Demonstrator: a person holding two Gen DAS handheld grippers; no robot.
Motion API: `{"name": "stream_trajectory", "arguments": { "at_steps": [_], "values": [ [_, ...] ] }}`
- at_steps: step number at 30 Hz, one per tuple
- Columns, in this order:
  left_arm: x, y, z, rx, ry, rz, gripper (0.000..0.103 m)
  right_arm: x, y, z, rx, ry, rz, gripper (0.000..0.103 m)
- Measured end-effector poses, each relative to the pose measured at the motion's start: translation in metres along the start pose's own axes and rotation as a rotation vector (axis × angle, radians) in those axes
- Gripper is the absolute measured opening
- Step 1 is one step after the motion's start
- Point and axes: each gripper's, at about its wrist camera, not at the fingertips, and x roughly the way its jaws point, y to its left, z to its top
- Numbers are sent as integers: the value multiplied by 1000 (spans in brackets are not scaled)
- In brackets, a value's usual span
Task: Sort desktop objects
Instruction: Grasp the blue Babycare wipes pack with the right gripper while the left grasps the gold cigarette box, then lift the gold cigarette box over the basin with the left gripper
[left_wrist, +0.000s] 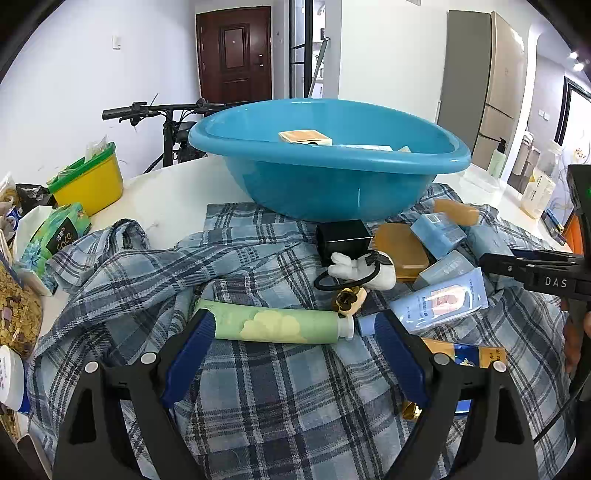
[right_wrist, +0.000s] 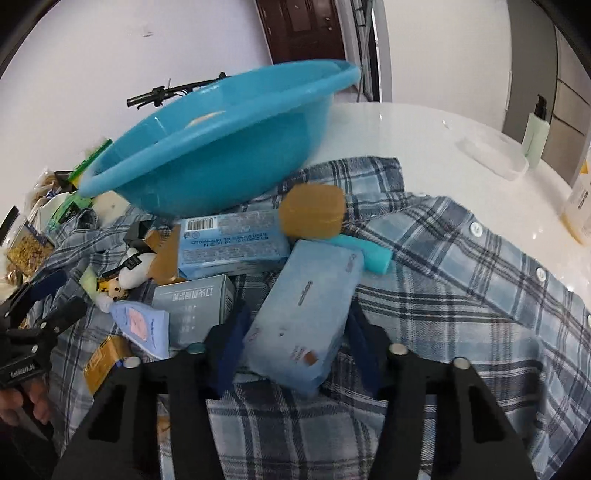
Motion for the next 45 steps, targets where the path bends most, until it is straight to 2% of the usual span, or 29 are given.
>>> {"name": "stream_trajectory", "arguments": {
  "at_steps": [5,8,14,18,21,26,31,37,42,45],
  "values": [
    [-1,-4,-1,12,-2,0,90,-9,-5,-5,-76,-8,-23,45],
    [-5,-6,-1,21,-20,-18,90,-21,-12,-6,-97,-44,-8,45],
    [-23,-19,-6,50,-54,-102,90,-30,-19,-12,-93,-91,37,45],
    [-39,-51,-19,142,-38,-166,90,-30,-21,-15,-97,-113,58,45],
    [-43,-79,-27,222,-18,-183,90,-26,-27,-18,-76,-109,89,45],
    [-33,-106,-27,239,33,-199,90,-31,-35,-17,-43,-137,143,45],
    [-18,-112,-25,213,93,-188,90,-32,-41,-17,-11,-142,181,45],
    [-10,-115,-28,239,114,-138,90,-32,-41,-17,-9,-148,194,45],
    [-11,-117,-30,261,104,-101,90,-33,-41,-17,-11,-152,197,45],
    [-18,-111,-25,251,69,-82,90,-33,-41,-17,-11,-154,199,45]
  ]
}}
